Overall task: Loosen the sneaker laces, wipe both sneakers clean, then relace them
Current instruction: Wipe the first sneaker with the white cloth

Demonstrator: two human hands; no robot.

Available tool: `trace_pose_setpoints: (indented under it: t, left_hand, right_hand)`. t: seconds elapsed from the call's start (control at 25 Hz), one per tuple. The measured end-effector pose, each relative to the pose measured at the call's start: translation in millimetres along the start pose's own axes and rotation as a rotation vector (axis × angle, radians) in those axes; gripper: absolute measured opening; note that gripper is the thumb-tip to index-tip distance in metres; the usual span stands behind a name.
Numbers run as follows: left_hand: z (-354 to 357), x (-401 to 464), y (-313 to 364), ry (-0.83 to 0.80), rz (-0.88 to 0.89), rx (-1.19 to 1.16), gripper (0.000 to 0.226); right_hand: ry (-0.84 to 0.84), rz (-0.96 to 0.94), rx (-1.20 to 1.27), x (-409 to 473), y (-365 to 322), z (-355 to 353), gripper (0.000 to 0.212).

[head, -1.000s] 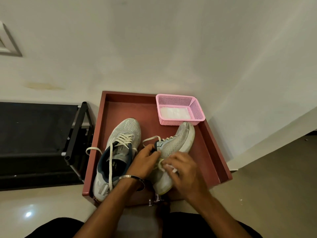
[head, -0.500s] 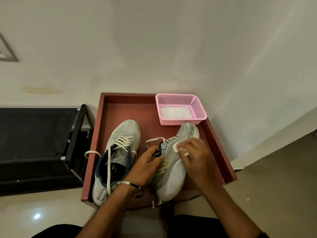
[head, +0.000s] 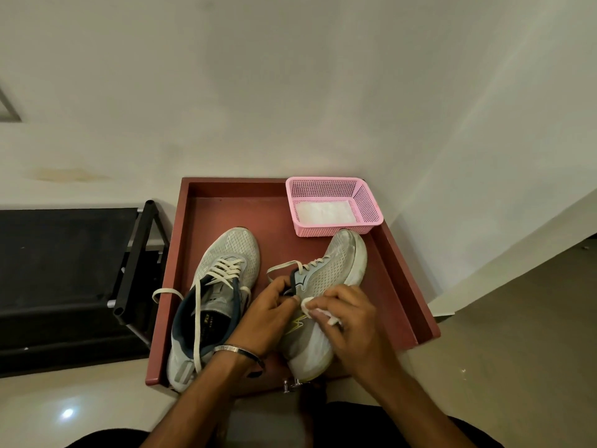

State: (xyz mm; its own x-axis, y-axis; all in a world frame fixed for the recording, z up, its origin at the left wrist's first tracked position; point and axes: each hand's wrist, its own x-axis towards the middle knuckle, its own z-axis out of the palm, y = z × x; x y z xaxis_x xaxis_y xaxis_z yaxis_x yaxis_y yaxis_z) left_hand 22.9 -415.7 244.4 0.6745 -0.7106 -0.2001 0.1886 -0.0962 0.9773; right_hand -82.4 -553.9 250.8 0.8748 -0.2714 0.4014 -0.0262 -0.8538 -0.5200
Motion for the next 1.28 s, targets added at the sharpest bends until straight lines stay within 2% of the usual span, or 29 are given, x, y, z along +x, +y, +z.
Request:
trace_pose_setpoints:
  t: [0.04,0.12,0.16,0.24,0.32,0.4,0.44,0.6,0.72,0.88,1.0,1.04,1.16,1.2,1.28]
  left_hand:
    - [0,0,-1,-0.003,0.003,0.002,0.020]
    - [1,0,-1,-0.003,0.000,0.026,0.019]
    - [2,-1,-2,0.000,0.002,0.032,0.018]
    - [0,-1,-2,0.012,0.017,0.014,0.015]
    - [-1,-1,-3,0.016,0.004,0.001,0.017]
    - [-1,-2,-2,0.014,-0.003,0.046,0.023]
    - [0,-2,-1,0.006,0.003,0.056,0.024]
    - [-1,-2,2,0.011,0.012,0.037,0.025]
    - [0,-4,2,0.007,0.006,0.077,0.025]
    - [-2,-1,-1,0.006,0.020,0.056,0.023]
    - [0,-1,-1,-0.012,0.014,0.091,0.022]
    - [0,-2,-1,-0.016,0.015,0.092,0.022]
    - [0,0,-2,-0.020,0.025,0.060,0.022]
    - [1,0,-2,-0.015,0.028,0.069,0.024]
    - [2,-1,-1,-0.032,0.038,0.106,0.026]
  right_hand:
    - [0.025,0.003,-0.055,4,8,-5,0.012]
    - [0.169,0.158,-0.146,14,15,-12,0.011]
    - [0.173,0.192,-0.125,13,11,-9,0.011]
    - [0.061,0.057,-0.033,-1,-5,2,0.012]
    - [0.032,-0.009,-0.093,-1,0,-1,0.011]
    - [0.173,0.152,-0.152,14,11,-8,0.011]
    - [0.193,0.196,-0.136,16,11,-6,0.011]
    - [0.088,-0.028,-0.048,4,0,11,0.015]
    - [0.188,0.166,-0.118,19,7,1,0.010]
    - [0.057,-0.012,-0.028,5,-5,10,0.017]
    - [0.172,0.248,-0.133,23,10,-2,0.013]
    - [0.166,0.258,-0.104,22,7,0,0.013]
    - [0.049,0.025,-0.048,7,-9,12,0.017]
    - [0.046,0.032,-0.088,11,-3,8,0.016]
    - [0.152,0.235,-0.151,23,9,0,0.013]
